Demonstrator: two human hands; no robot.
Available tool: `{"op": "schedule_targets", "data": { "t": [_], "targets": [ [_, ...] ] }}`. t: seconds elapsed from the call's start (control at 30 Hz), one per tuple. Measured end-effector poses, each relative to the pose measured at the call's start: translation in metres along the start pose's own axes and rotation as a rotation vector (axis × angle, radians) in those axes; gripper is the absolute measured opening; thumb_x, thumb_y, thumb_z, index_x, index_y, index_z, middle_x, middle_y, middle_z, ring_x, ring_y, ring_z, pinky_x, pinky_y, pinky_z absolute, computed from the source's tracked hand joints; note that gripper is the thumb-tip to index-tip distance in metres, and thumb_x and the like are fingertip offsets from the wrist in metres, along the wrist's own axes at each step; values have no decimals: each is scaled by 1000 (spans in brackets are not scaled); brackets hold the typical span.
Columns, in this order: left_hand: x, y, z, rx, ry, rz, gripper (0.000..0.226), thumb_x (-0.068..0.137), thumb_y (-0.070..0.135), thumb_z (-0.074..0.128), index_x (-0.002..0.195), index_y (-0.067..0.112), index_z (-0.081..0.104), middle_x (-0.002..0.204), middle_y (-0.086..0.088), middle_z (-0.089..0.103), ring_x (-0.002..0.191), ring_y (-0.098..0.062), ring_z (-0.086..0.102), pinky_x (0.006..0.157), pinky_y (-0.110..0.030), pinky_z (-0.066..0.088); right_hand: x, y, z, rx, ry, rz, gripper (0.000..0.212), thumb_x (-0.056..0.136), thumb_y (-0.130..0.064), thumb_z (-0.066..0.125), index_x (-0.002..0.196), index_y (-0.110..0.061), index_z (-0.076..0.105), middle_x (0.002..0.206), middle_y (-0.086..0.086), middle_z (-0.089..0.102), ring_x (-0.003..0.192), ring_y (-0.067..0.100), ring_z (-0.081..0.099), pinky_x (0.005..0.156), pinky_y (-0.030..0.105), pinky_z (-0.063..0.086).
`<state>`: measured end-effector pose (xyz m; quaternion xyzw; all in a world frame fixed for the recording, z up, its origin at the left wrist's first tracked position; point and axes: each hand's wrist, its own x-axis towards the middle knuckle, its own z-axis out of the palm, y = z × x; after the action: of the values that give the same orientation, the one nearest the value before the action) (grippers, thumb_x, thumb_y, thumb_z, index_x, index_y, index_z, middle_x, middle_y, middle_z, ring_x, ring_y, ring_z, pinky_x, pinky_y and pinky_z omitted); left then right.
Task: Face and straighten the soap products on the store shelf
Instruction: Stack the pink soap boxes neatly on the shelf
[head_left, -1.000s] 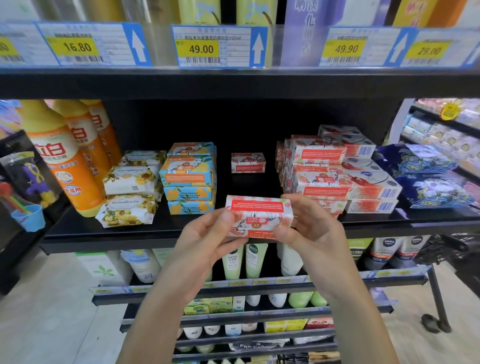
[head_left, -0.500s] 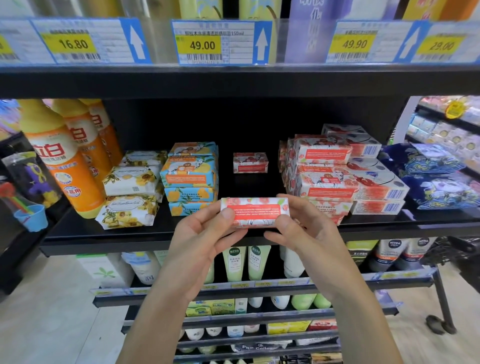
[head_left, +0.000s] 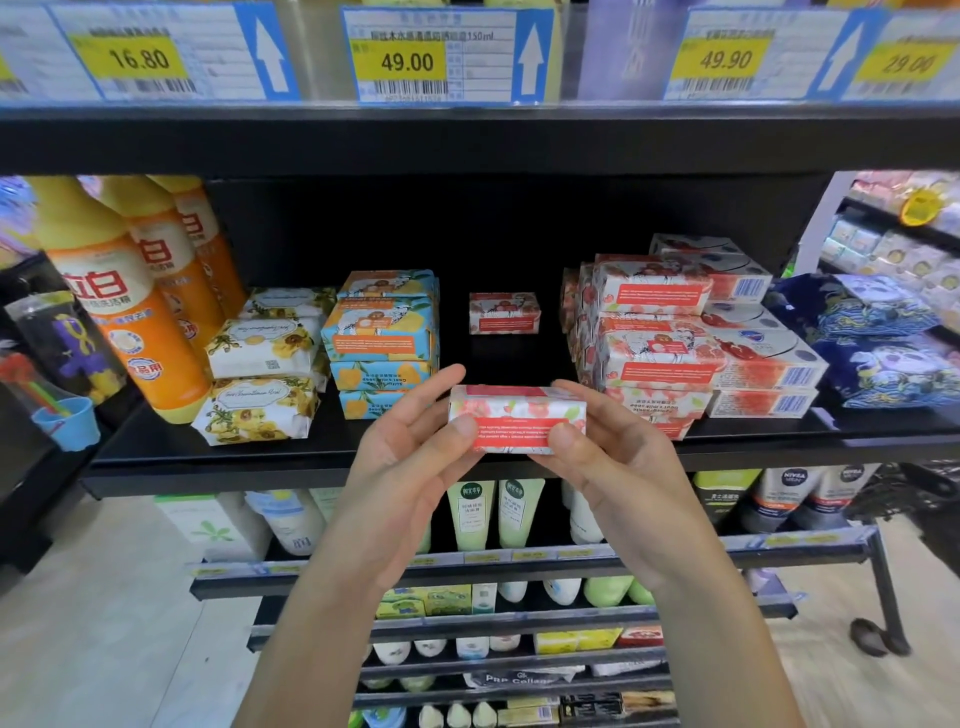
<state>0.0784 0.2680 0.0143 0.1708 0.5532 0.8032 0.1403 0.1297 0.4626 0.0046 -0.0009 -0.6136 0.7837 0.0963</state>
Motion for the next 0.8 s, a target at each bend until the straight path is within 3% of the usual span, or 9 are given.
{"op": "schedule_targets", "data": {
  "t": [0.1, 0.17, 0.23, 0.33, 0.47, 0.6, 0.67, 0.8],
  "targets": [
    [0, -1, 2, 15, 12, -5, 62, 89, 24, 70, 148, 22, 49, 133, -7, 68, 126, -22, 64, 107, -35, 51, -1, 1, -3, -28, 1, -14, 85, 64, -47, 94, 139, -25, 61, 135, 0, 67, 127, 19, 63, 103, 38, 52],
    [1, 0, 4, 4, 60, -21, 59, 91, 29, 70, 146, 21, 51, 127, -7, 71, 122, -22, 66, 104, -37, 53, -1, 0, -5, -46, 1, -46, 73, 72, -31, 91, 139, -27, 61, 135, -8, 66, 128, 10, 61, 98, 31, 54],
    [1, 2, 6, -9, 86, -52, 59, 85, 37, 65, 139, 16, 58, 122, -8, 74, 118, -23, 68, 102, -38, 55, -2, 0, -8, -46, -22, -69, 70, 77, -13, 84, 142, -24, 58, 137, -6, 65, 129, 15, 61, 99, 34, 54],
    [0, 2, 7, 11, 59, -97, 46, 90, 37, 59, 123, 6, 69, 117, -12, 75, 112, -25, 71, 94, -34, 59, -4, 0, -8, -33, -87, -106, 72, 81, -6, 79, 147, -19, 52, 145, 2, 58, 131, 27, 59, 106, 44, 50],
    [0, 0, 5, 42, 53, -95, 43, 90, 28, 61, 123, 2, 67, 114, -14, 76, 110, -26, 73, 88, -30, 60, -5, -2, -7, -7, -126, -103, 73, 81, 1, 72, 147, -18, 50, 146, 1, 57, 128, 28, 62, 99, 38, 55],
    [-2, 0, 4, 36, 47, -69, 43, 89, 24, 62, 127, 3, 65, 115, -13, 76, 110, -26, 72, 90, -32, 60, -7, -5, -6, -33, -128, -69, 76, 83, -2, 73, 149, -27, 47, 146, -4, 57, 127, 24, 62, 97, 33, 55],
    [-3, 0, 4, 54, 39, -59, 44, 91, 22, 63, 131, 4, 62, 117, -13, 75, 112, -27, 71, 95, -34, 59, -7, -6, -5, -30, -113, -35, 74, 85, -9, 78, 149, -30, 47, 141, -4, 61, 126, 22, 63, 99, 36, 55],
    [-4, -1, 4, 59, 27, -49, 45, 93, 23, 69, 135, 8, 60, 119, -13, 75, 113, -27, 71, 97, -34, 57, -5, -4, 1, -30, -13, 12, 61, 87, -33, 73, 142, -20, 53, 129, 3, 70, 120, 22, 67, 100, 43, 56]
  ]
}}
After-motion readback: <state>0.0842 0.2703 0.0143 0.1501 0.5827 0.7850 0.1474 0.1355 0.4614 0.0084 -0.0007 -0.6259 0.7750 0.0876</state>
